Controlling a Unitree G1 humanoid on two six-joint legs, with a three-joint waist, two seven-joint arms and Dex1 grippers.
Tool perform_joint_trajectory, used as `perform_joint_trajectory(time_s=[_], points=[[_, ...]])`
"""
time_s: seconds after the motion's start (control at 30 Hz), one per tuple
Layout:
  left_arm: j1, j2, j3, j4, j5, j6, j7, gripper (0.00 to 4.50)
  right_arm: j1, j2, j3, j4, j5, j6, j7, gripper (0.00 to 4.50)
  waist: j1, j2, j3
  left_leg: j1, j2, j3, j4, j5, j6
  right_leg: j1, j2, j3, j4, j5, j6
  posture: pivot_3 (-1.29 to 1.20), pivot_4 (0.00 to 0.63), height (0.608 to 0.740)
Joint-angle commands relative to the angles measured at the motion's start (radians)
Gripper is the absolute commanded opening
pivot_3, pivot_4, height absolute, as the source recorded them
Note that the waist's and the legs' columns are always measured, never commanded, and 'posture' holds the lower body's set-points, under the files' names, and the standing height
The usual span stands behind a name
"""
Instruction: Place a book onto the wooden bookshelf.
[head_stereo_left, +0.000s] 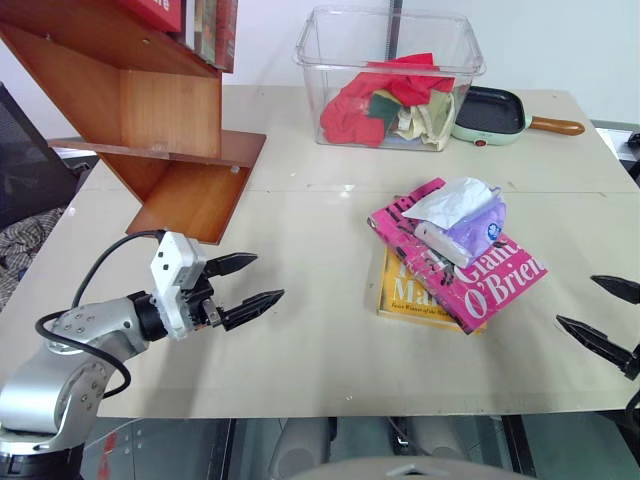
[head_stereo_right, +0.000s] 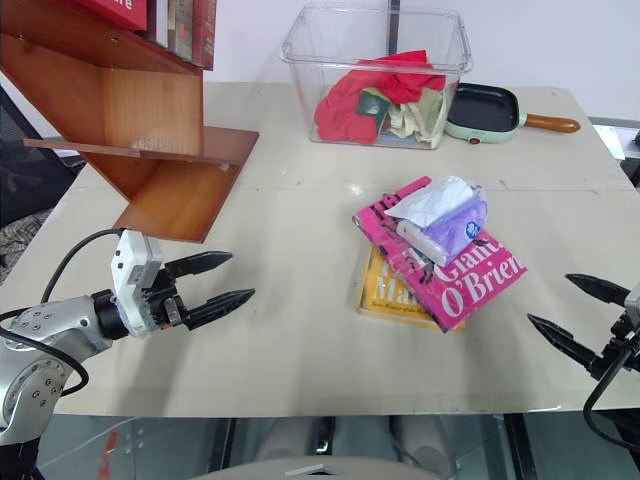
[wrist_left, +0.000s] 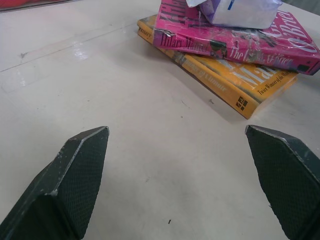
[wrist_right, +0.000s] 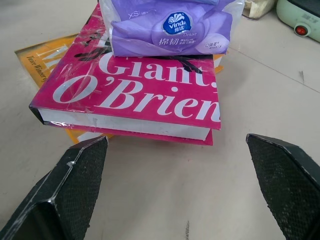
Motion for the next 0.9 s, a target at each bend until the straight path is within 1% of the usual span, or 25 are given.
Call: perform_joint_trajectory(time_s=[0.03, 0.1, 0.2, 0.27, 0.33, 0.4, 0.43, 0.6, 0.73, 0.83, 0.9], points=[[-0.028, 0.008, 0.024, -0.032, -0.023, -0.019, -0.01, 4.5, -0.049, -0.011, 0.036, -0.062, 0.003, 0.021, -0.062, 4.49, 0.0, 0.0, 0.0, 0.0, 0.0, 0.0, 0.0, 0.0, 0.0, 0.0, 0.0, 0.0, 0.0, 0.0, 0.0, 0.0, 0.15, 0.74], [-0.05, 0.013, 0.029, -0.051, -0.061, -0.016, -0.031, 4.5, -0.104, -0.022, 0.089, -0.121, -0.014, 0.062, -0.136, 4.49, -0.006, -0.001, 0.0, 0.0, 0.0, 0.0, 0.0, 0.0, 0.0, 0.0, 0.0, 0.0, 0.0, 0.0, 0.0, 0.0, 0.15, 0.74], [-0.073, 0.026, 0.023, -0.061, -0.068, -0.025, -0.057, 4.5, -0.159, -0.046, 0.135, -0.173, -0.107, 0.09, -0.236, 4.49, -0.005, 0.0, 0.0, 0.002, 0.0, 0.0, 0.001, 0.0, 0.0, 0.0, 0.001, 0.003, 0.001, 0.0, 0.0, 0.0, 0.15, 0.74], [-0.092, 0.03, 0.015, -0.077, -0.086, -0.029, -0.075, 4.5, -0.201, -0.065, 0.16, -0.217, -0.079, 0.152, -0.27, 4.49, -0.004, 0.0, 0.0, 0.001, -0.001, 0.001, 0.0, 0.0, 0.0, 0.0, 0.001, 0.003, 0.001, 0.0, 0.0, 0.0, 0.15, 0.74], [-0.118, 0.027, 0.005, -0.101, -0.107, -0.03, -0.082, 4.5, -0.259, -0.087, 0.191, -0.25, -0.012, 0.224, -0.281, 4.49, -0.002, 0.0, 0.0, 0.0, -0.001, 0.001, 0.0, 0.0, 0.0, -0.002, 0.001, 0.002, 0.001, 0.0, 0.0, 0.0, 0.15, 0.74], [-0.133, 0.033, -0.005, -0.122, -0.115, -0.041, -0.104, 4.5, -0.336, -0.111, 0.251, -0.274, 0.028, 0.298, -0.306, 4.49, -0.002, -0.001, 0.0, -0.001, -0.001, 0.001, 0.0, 0.0, 0.0, -0.002, 0.001, 0.002, 0.001, 0.003, -0.003, 0.0, 0.15, 0.74], [-0.136, 0.036, -0.009, -0.131, -0.116, -0.043, -0.111, 4.5, -0.367, -0.118, 0.281, -0.276, 0.025, 0.316, -0.318, 4.49, -0.003, -0.001, 0.0, -0.001, -0.001, 0.001, 0.0, 0.0, 0.0, -0.002, 0.001, 0.002, 0.001, 0.003, -0.003, 0.0, 0.15, 0.74], [-0.121, 0.045, -0.008, -0.158, -0.13, -0.041, -0.141, 4.5, -0.528, -0.08, 0.472, -0.269, 0.014, 0.391, -0.397, 4.49, -0.005, -0.001, 0.0, -0.001, -0.002, 0.001, 0.0, 0.0, 0.0, -0.002, 0.001, 0.002, 0.0, 0.003, -0.004, 0.0, 0.15, 0.74], [-0.115, 0.046, 0.007, -0.177, -0.156, -0.027, -0.121, 4.5, -0.592, -0.057, 0.612, -0.179, -0.089, 0.377, -0.432, 4.49, -0.002, -0.002, 0.0, -0.001, -0.002, 0.001, 0.0, 0.0, 0.0, -0.002, 0.001, 0.001, 0.0, 0.003, -0.004, 0.0, 0.15, 0.74], [-0.111, 0.041, 0.009, -0.185, -0.153, -0.03, -0.105, 4.5, -0.62, -0.052, 0.71, -0.097, -0.177, 0.334, -0.425, 3.71, -0.002, -0.002, 0.0, -0.002, -0.002, 0.001, 0.0, 0.0, 0.0, -0.002, 0.001, 0.002, 0.0, 0.003, -0.004, 0.0, 0.15, 0.74], [-0.101, 0.036, 0.011, -0.19, -0.148, -0.038, -0.101, 4.5, -0.629, -0.054, 0.764, -0.046, -0.225, 0.303, -0.407, 2.81, -0.004, -0.002, 0.0, -0.001, -0.002, 0.001, 0.0, 0.0, 0.0, -0.002, 0.001, 0.002, 0.0, 0.003, -0.003, 0.0, 0.15, 0.74]])
